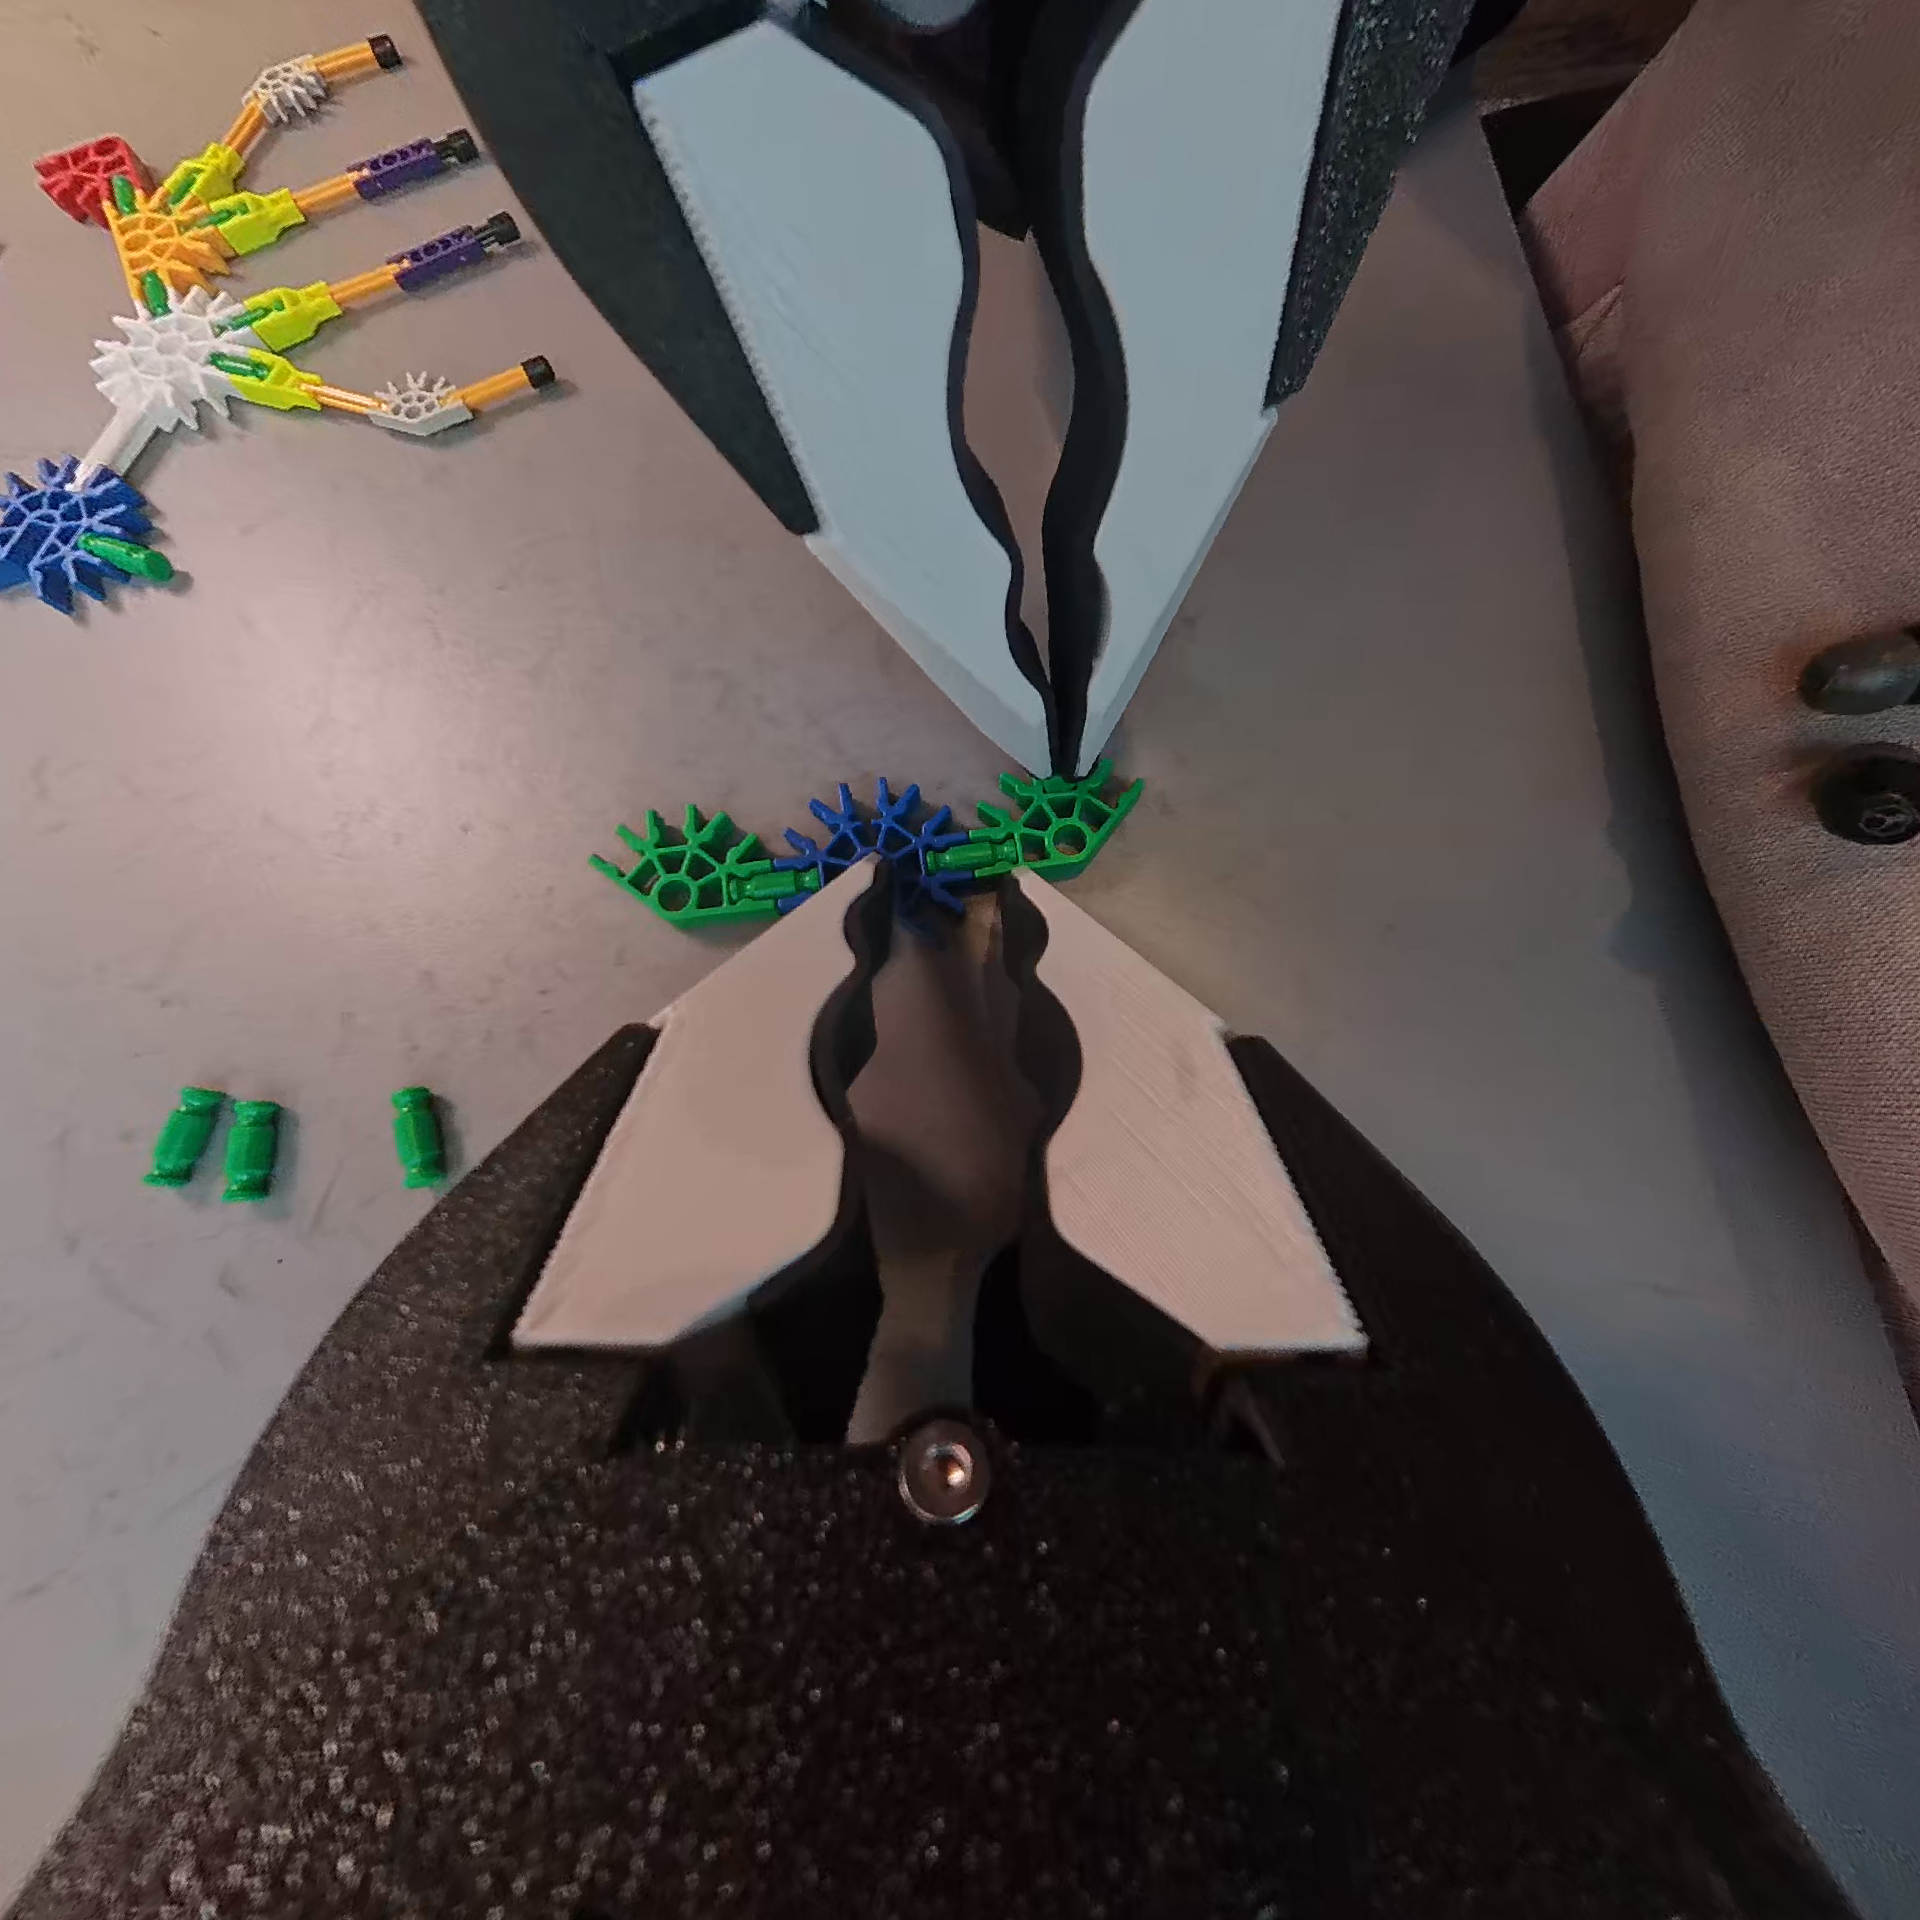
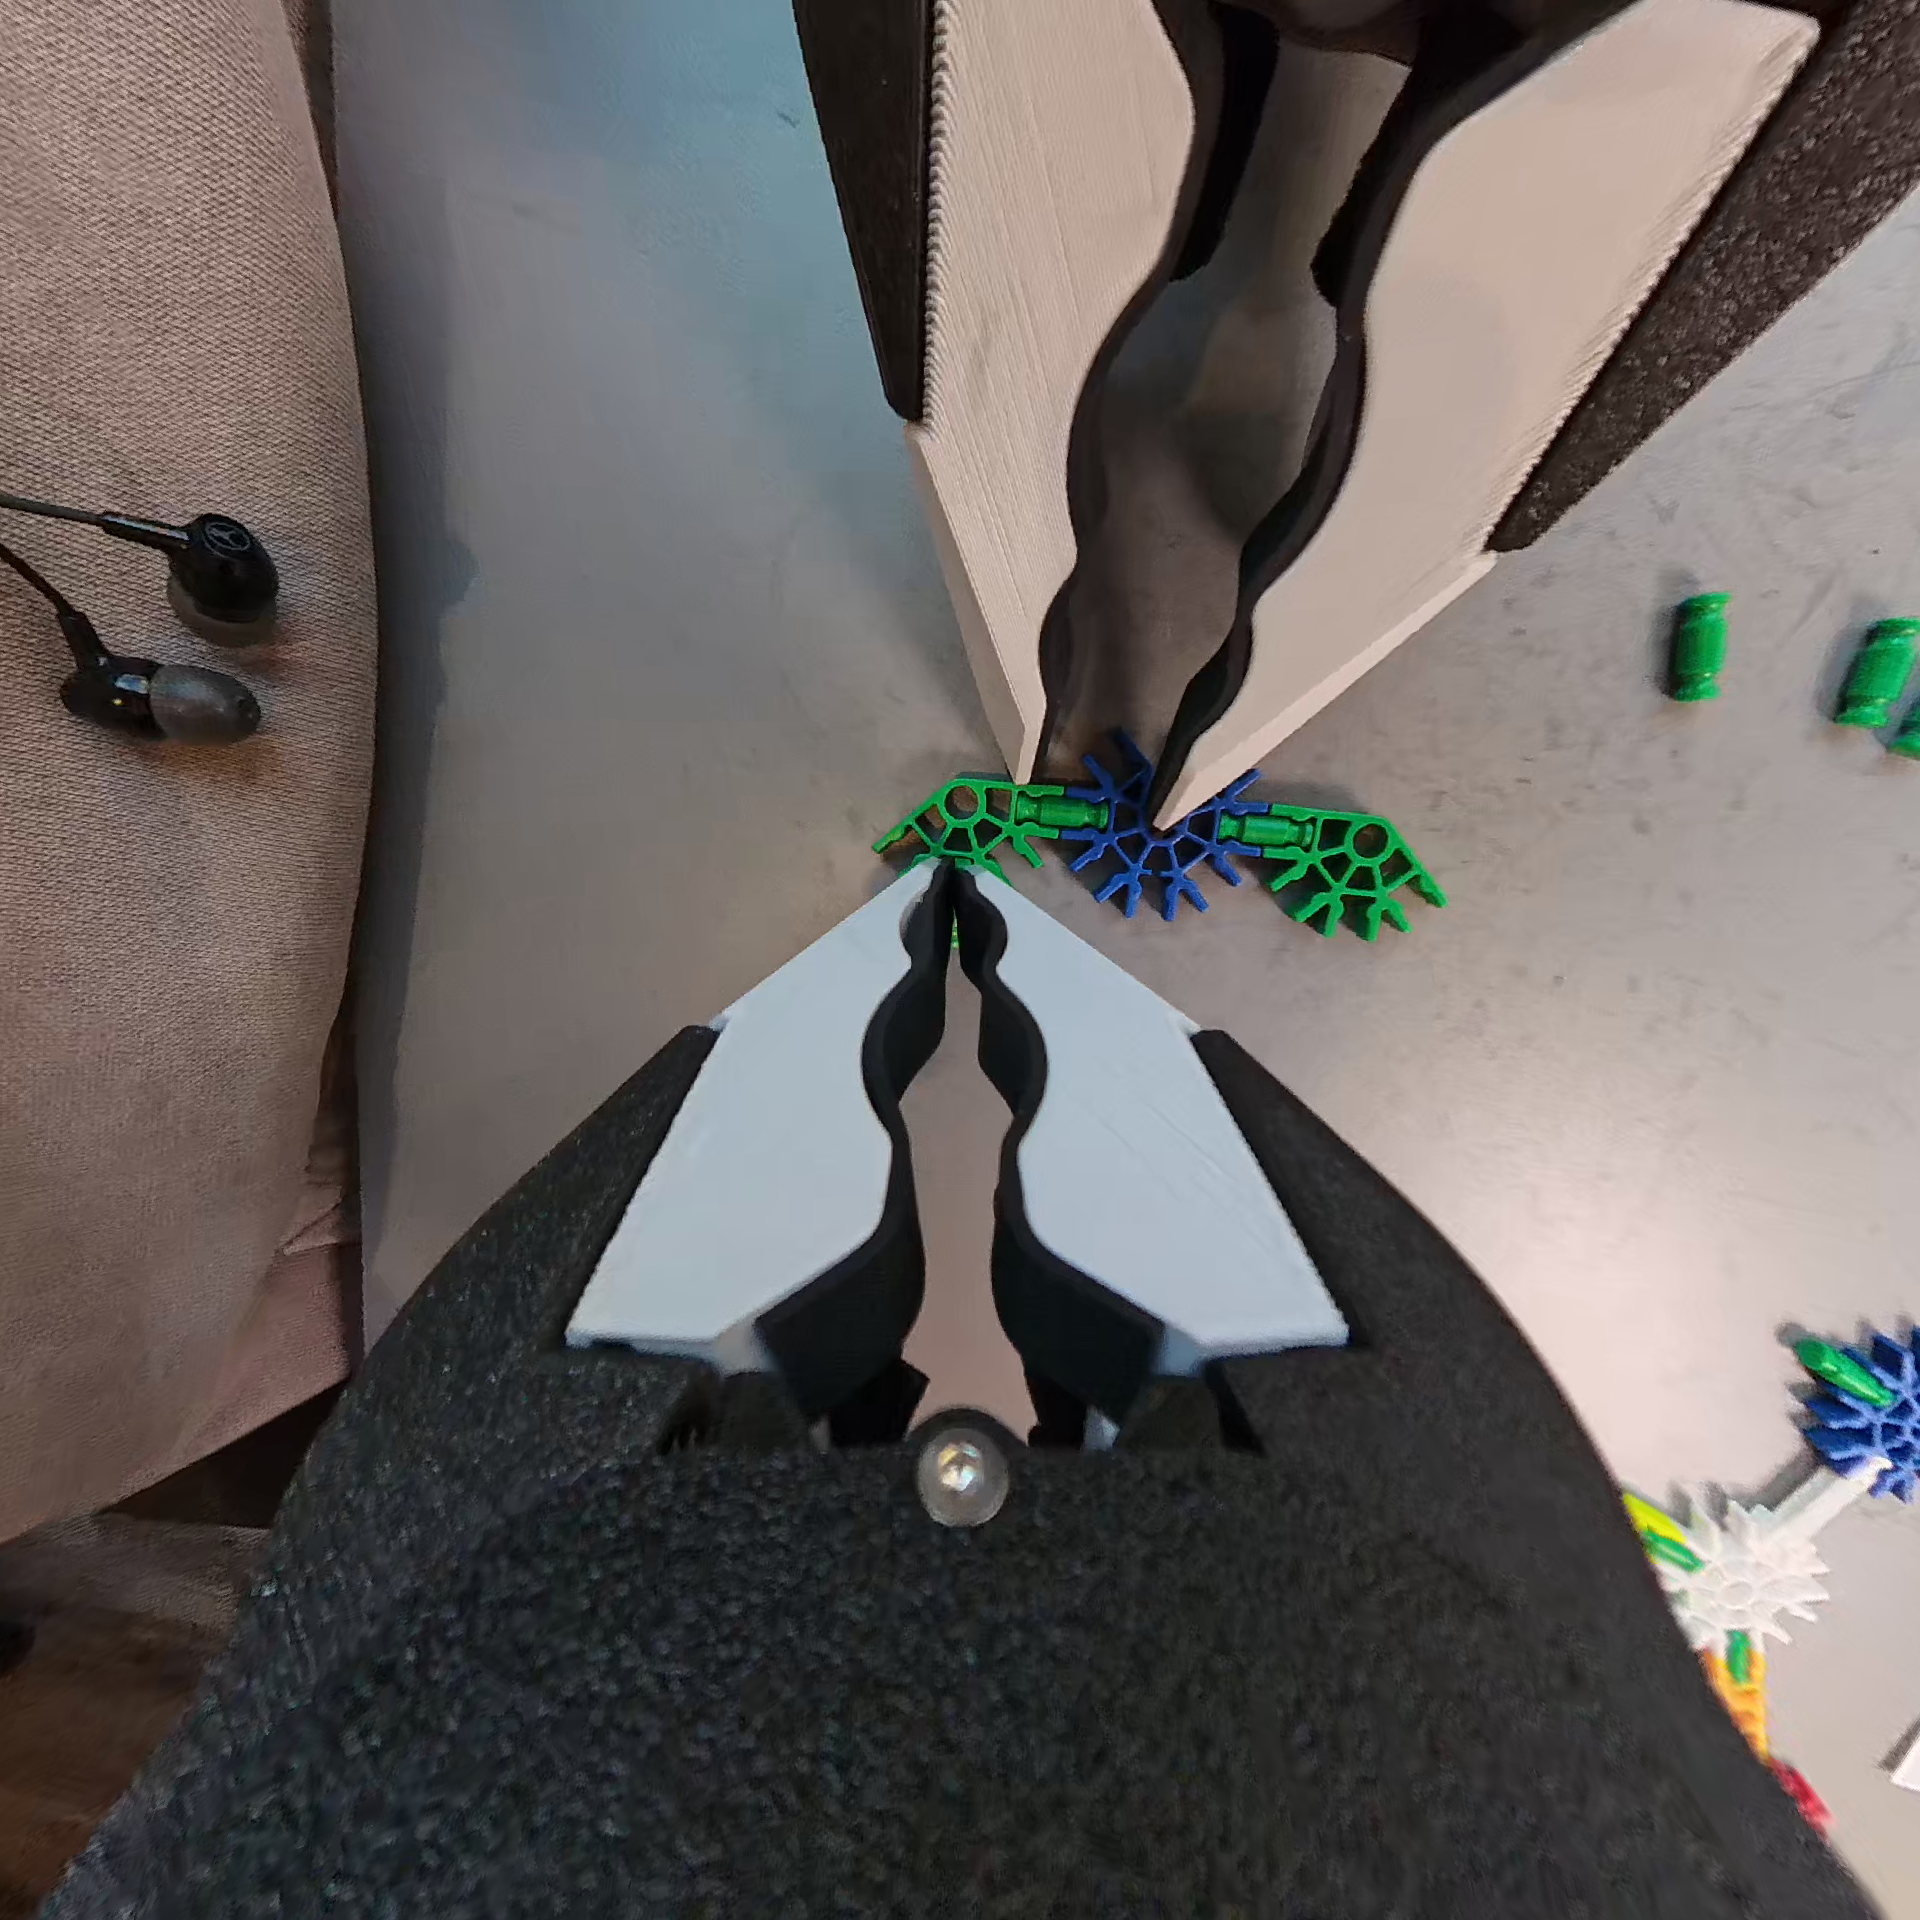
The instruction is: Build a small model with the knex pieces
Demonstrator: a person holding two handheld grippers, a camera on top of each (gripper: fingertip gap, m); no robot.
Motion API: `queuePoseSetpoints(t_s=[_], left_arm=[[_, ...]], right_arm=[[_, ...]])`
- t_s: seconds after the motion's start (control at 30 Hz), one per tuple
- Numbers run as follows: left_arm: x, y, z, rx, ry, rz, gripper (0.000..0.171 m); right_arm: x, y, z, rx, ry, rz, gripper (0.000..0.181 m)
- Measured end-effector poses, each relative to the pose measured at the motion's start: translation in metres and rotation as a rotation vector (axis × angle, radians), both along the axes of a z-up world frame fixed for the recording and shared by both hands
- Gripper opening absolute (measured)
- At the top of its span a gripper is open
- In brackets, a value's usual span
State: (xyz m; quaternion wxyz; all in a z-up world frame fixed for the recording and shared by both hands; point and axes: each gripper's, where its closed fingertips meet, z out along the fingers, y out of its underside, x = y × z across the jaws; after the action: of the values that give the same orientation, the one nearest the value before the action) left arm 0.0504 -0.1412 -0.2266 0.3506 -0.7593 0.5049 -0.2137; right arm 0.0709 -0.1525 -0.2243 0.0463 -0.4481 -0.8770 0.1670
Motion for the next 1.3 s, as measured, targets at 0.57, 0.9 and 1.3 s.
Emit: queuePoseSetpoints(t_s=[0.57, 0.9, 1.3], left_arm=[[-0.001, -0.002, -0.001, -0.075, -0.039, 0.026, 0.02], [-0.001, -0.003, -0.001, -0.079, -0.062, 0.018, 0.019], [0.0, -0.008, 0.0, -0.07, -0.038, -0.01, 0.014]], right_arm=[[-0.001, -0.004, -0.001, 0.005, -0.058, -0.09, 0.0], [-0.002, -0.006, -0.003, 0.036, -0.084, -0.019, 0.0], [0.011, 0.007, 0.014, -0.04, 0.104, -0.084, 0.01]])
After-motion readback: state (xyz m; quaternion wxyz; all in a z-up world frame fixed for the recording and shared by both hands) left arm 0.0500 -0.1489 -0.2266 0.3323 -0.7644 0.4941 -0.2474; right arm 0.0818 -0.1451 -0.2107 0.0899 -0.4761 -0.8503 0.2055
